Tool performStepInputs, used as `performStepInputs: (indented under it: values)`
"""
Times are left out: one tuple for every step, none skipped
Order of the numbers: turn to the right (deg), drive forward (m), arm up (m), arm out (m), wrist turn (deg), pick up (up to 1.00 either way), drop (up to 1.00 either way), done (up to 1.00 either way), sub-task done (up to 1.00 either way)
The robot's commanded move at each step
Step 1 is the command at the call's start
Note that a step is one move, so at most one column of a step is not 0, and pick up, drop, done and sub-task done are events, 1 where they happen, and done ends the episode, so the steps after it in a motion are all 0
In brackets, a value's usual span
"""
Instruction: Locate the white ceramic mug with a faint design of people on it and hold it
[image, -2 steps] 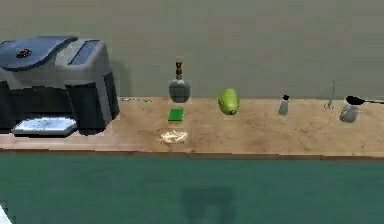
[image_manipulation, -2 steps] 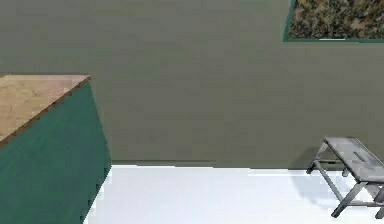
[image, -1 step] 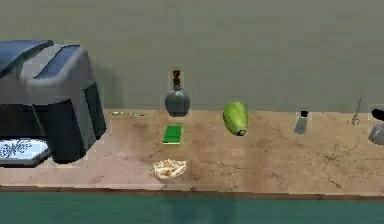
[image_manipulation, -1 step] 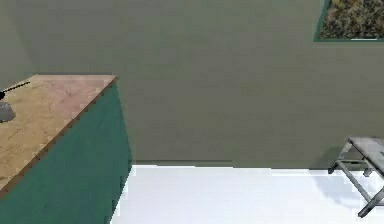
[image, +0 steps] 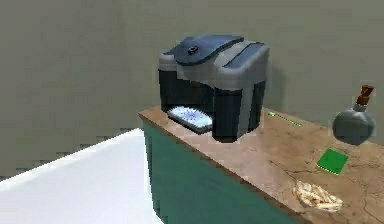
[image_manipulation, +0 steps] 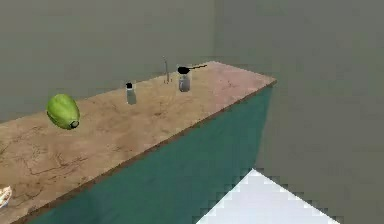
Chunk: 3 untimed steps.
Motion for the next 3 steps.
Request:
performStepInputs:
  values:
    - [-45.0,0.00,0.00,0.00,0.0,0.00,0.00,0.00,0.00]
    - [-45.0,0.00,0.00,0.00,0.0,0.00,0.00,0.00,0.00]
    - [-42.0,0.00,0.00,0.00,0.0,0.00,0.00,0.00,0.00]
